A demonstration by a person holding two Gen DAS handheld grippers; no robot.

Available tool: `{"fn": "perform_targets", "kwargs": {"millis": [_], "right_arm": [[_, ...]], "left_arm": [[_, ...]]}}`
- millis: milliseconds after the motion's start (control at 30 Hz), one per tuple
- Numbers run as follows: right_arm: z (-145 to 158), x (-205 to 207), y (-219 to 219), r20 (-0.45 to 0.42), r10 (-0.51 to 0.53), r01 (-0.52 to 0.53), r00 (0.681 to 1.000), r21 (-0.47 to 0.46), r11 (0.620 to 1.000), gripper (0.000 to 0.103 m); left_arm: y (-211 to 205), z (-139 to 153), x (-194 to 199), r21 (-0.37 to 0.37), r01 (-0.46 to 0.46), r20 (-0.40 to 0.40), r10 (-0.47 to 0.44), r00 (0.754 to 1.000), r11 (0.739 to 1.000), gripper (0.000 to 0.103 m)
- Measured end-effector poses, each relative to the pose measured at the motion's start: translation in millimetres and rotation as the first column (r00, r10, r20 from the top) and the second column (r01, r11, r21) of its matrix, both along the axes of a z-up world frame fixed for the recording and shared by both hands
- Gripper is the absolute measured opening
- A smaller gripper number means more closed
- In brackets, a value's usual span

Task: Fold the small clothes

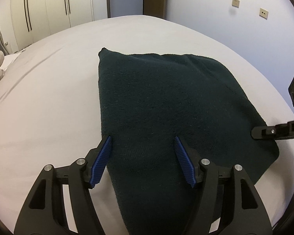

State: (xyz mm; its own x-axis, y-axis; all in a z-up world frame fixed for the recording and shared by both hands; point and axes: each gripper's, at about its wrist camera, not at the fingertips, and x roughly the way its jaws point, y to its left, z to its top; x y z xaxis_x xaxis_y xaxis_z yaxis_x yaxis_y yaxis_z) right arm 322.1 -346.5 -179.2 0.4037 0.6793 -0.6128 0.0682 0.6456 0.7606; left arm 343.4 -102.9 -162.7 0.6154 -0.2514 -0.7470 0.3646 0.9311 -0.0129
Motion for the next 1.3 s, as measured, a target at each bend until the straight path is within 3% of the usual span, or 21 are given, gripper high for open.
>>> {"fn": "perform_targets", "kwargs": {"millis": [133,233,333,467,533,600,667,733,867,933,1000,1100,1200,1300], "right_arm": [[-8,-2,-15,-0.010,-0.046,0.047,0.999,0.056,0.997,0.007],[-17,-1,-26,-0.011,-0.059,0.060,0.998,0.071,0.996,0.007],[-28,2,-45,-0.028,-0.097,0.099,0.995,0.094,0.991,0.007],[-33,2,-41,-0.004,-0.063,0.063,0.998,0.080,0.995,0.005],[-33,0,-41,-0.001,-0.067,0.067,0.998,0.084,0.994,0.006],[-27,-5,-39,0.008,-0.055,0.054,0.998,0.088,0.995,0.010],[-14,-8,-32,0.017,-0.037,0.036,0.999,0.050,0.998,0.014],[-4,-14,-28,0.015,-0.032,0.031,0.999,0.031,0.999,0.015],[5,-17,-20,0.024,-0.011,0.012,1.000,-0.057,0.998,0.018],[0,-16,-14,0.011,-0.013,0.013,1.000,-0.053,0.998,0.021],[-4,-16,-9,-0.006,-0.026,0.026,1.000,-0.027,0.999,0.021],[2,-27,-1,0.010,0.006,-0.006,1.000,-0.068,0.998,0.024],[8,-25,-3,-0.011,-0.009,0.008,1.000,-0.077,0.997,0.028],[32,-26,-10,0.017,-0.069,0.071,0.997,-0.179,0.981,0.032]], "left_arm": [[2,14,-10,-0.020,0.007,0.015,-0.007,1.000,1.000,0.064],[-2,9,-10,0.015,0.022,0.010,-0.022,1.000,1.000,0.067],[-6,3,-4,0.008,0.021,0.017,-0.021,1.000,1.000,0.070],[-1,-6,4,-0.018,0.014,-0.010,-0.014,1.000,1.000,0.076],[5,-1,9,-0.040,0.014,-0.029,-0.015,0.999,0.999,0.075],[9,17,10,-0.028,0.005,0.010,-0.005,1.000,1.000,0.074],[13,34,18,-0.006,-0.028,0.077,0.028,0.997,1.000,0.074],[14,40,36,0.001,-0.043,0.088,0.043,0.995,0.999,0.074],[1,33,68,0.072,-0.050,0.098,0.043,0.994,0.996,0.072],[-3,24,76,0.090,-0.043,0.099,0.034,0.995,0.995,0.072],[-6,14,78,0.097,-0.034,0.088,0.026,0.996,0.995,0.073],[0,2,80,0.054,-0.031,0.075,0.027,0.997,0.998,0.073],[-4,-2,78,0.086,-0.020,0.094,0.012,0.996,0.996,0.073],[0,9,74,0.100,-0.026,0.117,0.015,0.993,0.995,0.073]]}}
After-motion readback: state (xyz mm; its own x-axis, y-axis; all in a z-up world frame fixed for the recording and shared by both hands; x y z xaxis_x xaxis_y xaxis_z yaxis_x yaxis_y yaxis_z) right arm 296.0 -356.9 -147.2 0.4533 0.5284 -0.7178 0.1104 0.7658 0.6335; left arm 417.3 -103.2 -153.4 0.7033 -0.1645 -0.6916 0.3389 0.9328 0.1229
